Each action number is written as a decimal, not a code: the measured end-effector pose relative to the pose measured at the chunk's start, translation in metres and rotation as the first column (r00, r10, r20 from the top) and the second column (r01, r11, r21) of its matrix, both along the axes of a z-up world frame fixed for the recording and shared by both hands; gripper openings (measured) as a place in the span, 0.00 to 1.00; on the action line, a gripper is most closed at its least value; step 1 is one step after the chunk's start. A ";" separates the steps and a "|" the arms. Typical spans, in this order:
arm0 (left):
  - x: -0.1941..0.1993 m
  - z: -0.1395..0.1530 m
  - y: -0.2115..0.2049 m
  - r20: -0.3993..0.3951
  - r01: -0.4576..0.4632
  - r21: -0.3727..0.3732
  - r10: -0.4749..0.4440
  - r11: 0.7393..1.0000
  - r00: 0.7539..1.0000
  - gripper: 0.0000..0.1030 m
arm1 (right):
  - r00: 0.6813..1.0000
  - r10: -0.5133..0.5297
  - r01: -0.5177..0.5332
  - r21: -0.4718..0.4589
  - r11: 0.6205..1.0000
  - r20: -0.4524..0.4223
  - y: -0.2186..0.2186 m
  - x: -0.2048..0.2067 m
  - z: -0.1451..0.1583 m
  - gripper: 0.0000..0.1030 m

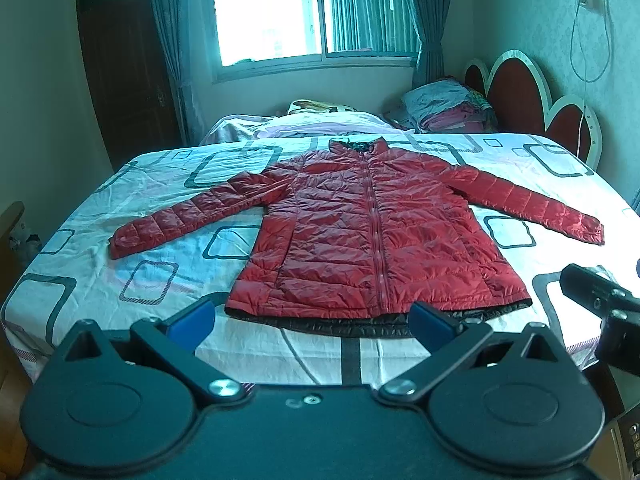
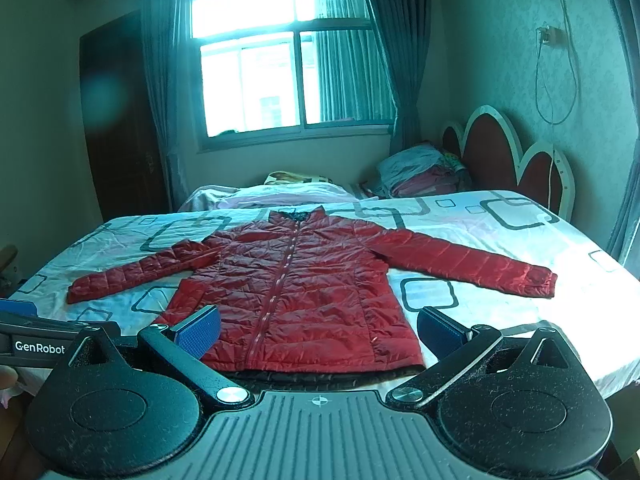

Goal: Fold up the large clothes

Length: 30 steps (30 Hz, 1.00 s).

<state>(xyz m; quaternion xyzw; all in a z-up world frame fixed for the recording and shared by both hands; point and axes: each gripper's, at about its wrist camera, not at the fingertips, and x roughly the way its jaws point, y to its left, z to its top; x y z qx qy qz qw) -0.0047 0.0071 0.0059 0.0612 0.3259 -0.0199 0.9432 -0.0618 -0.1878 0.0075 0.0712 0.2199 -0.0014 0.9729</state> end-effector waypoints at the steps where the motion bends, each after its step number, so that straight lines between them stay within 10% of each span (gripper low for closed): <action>1: 0.001 -0.001 0.001 -0.002 -0.001 0.000 0.001 1.000 1.000 1.00 | 1.000 0.001 -0.001 0.000 1.000 0.000 0.000 0.000 0.000 1.00; 30: 0.029 -0.009 -0.007 -0.027 -0.009 0.000 0.009 1.000 1.000 1.00 | 1.000 -0.019 0.019 0.012 1.000 -0.011 -0.018 0.024 -0.008 1.00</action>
